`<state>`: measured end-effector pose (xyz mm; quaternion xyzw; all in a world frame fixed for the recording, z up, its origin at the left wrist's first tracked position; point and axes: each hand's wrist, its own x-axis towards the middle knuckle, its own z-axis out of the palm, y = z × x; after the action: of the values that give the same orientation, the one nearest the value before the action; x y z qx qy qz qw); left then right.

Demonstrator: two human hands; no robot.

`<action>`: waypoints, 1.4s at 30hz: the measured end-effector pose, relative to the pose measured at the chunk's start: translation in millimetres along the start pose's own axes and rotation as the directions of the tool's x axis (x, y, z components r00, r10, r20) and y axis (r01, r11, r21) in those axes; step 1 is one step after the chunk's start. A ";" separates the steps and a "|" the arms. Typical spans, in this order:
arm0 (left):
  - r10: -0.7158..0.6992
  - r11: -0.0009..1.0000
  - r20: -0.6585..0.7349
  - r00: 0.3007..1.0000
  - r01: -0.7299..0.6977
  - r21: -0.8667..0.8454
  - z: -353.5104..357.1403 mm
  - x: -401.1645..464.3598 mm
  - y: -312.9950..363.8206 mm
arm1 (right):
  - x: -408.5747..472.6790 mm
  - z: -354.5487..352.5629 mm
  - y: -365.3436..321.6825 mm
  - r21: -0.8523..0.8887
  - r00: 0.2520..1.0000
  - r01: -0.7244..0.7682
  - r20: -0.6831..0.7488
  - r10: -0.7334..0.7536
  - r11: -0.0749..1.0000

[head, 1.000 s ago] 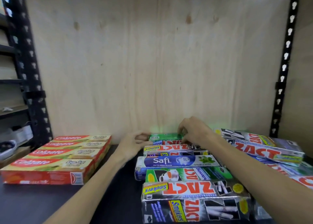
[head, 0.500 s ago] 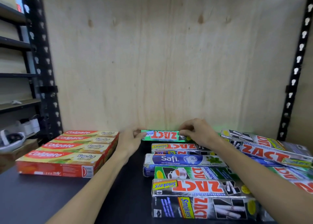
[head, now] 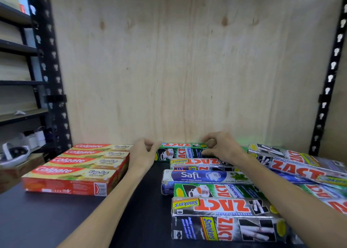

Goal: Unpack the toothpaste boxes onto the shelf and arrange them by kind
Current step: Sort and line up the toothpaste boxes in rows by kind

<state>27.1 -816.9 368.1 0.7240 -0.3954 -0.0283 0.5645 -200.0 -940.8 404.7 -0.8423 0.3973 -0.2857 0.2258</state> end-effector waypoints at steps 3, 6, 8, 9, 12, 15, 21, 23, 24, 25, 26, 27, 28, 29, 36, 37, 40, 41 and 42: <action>0.028 0.999 0.056 0.998 -0.029 0.016 -1.4 -3.8 0.3 | -0.1 1.4 -1.4 -0.005 1.000 0.016 -0.017 -0.016 1.000; 0.058 0.997 0.041 0.997 -0.060 0.041 -1.6 -7.4 -0.8 | -1.8 1.8 -3.2 -0.014 0.998 0.041 -0.044 -0.042 0.999; 0.067 0.997 -0.002 0.998 -0.067 0.041 -2.5 -8.5 0.8 | -2.1 1.7 -3.0 -0.024 0.996 0.065 -0.065 -0.067 0.998; 0.069 0.997 -0.024 0.997 -0.068 0.024 -2.9 -8.7 1.8 | -2.0 1.7 -3.6 -0.017 0.994 0.076 -0.082 -0.078 0.997; 0.082 0.997 -0.113 0.990 -0.081 0.012 -5.2 -8.1 6.0 | -0.3 3.3 -6.4 0.033 0.985 0.109 -0.141 -0.104 0.993; 0.121 0.992 -0.177 0.977 -0.110 0.066 -7.0 -5.1 7.4 | -1.5 7.0 -9.5 0.050 0.981 0.139 -0.147 -0.130 0.989; 0.151 0.956 -0.144 0.978 -0.107 0.273 -6.1 0.0 -3.3 | -7.1 8.5 -11.7 0.023 0.990 0.143 -0.009 -0.143 0.989; 0.167 0.939 -0.125 0.978 -0.119 0.322 -6.5 -0.5 -3.2 | -6.6 8.6 -11.4 0.007 0.990 0.144 0.003 -0.144 0.990; 0.176 0.932 -0.107 0.979 -0.131 0.337 -7.5 -1.1 -2.1 | -6.3 9.0 -11.1 0.007 0.990 0.139 0.015 -0.139 0.990; 0.185 0.926 -0.083 0.979 -0.145 0.347 -9.1 -2.1 0.5 | -6.5 9.0 -11.1 0.008 0.991 0.135 0.026 -0.135 0.991; 0.192 0.920 -0.051 0.980 -0.162 0.357 -10.6 -2.5 2.8 | -6.3 8.9 -10.9 0.007 0.991 0.130 0.035 -0.130 0.991; 0.198 0.913 -0.013 0.980 -0.180 0.366 -12.5 -3.4 5.1 | -6.1 8.7 -10.4 0.005 0.991 0.128 0.046 -0.128 0.992; 0.200 0.903 0.033 0.979 -0.198 0.382 -14.5 -4.0 7.2 | -6.0 8.9 -10.0 0.002 0.990 0.128 0.059 -0.128 0.992; 0.205 0.885 0.086 0.975 -0.222 0.409 -16.3 -3.9 9.3 | -5.8 9.4 -8.8 -0.006 0.989 0.135 0.068 -0.134 0.991; 0.264 0.593 0.286 0.921 -0.389 0.705 -38.6 4.9 17.5 | -3.0 10.5 -9.3 -0.110 0.982 0.182 0.062 -0.176 0.977; 0.261 0.528 0.286 0.922 -0.384 0.758 -40.8 5.2 18.0 | -1.6 10.4 -9.8 -0.130 0.982 0.183 0.071 -0.175 0.974; 0.266 0.484 0.221 0.938 -0.328 0.811 -45.8 6.8 14.6 | 1.2 8.4 -14.6 -0.187 0.977 0.192 0.124 -0.171 0.963; 0.257 0.494 0.200 0.945 -0.307 0.813 -46.8 7.8 13.6 | 2.0 7.2 -16.8 -0.196 0.975 0.197 0.142 -0.171 0.960; 0.244 0.507 0.189 0.951 -0.291 0.811 -47.5 8.4 12.9 | 2.8 6.2 -19.1 -0.203 0.972 0.201 0.160 -0.170 0.958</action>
<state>49.1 -784.8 399.5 0.8331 -0.4820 0.2310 0.1426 -184.2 -931.0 412.6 -0.9136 0.3285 -0.1999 0.1319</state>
